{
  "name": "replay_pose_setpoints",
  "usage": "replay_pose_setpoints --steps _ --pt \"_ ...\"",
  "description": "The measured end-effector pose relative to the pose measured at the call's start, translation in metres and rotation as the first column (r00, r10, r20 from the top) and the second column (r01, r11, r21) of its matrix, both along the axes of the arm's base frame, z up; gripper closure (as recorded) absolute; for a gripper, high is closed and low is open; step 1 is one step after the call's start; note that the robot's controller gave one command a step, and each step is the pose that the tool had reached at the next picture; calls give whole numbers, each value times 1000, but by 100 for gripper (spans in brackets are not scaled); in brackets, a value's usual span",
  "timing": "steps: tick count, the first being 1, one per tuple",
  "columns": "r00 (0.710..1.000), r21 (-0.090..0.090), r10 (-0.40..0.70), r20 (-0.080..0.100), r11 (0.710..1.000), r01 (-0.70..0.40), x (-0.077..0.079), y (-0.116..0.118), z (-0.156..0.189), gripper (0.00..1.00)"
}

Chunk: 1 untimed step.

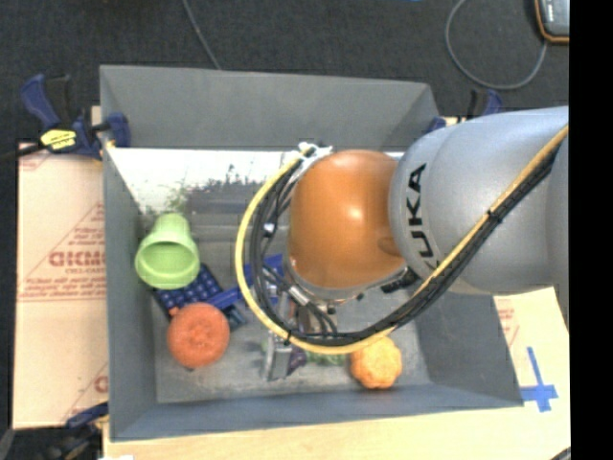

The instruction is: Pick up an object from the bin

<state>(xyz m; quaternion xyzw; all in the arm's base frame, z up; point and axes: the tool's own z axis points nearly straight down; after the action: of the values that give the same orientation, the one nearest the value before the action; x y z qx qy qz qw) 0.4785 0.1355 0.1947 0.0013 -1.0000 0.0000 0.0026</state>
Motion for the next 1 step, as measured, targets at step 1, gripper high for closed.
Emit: replay_pose_setpoints --steps 1 --pt "1000 1 -3 7 1000 3 2 -1 3 0"
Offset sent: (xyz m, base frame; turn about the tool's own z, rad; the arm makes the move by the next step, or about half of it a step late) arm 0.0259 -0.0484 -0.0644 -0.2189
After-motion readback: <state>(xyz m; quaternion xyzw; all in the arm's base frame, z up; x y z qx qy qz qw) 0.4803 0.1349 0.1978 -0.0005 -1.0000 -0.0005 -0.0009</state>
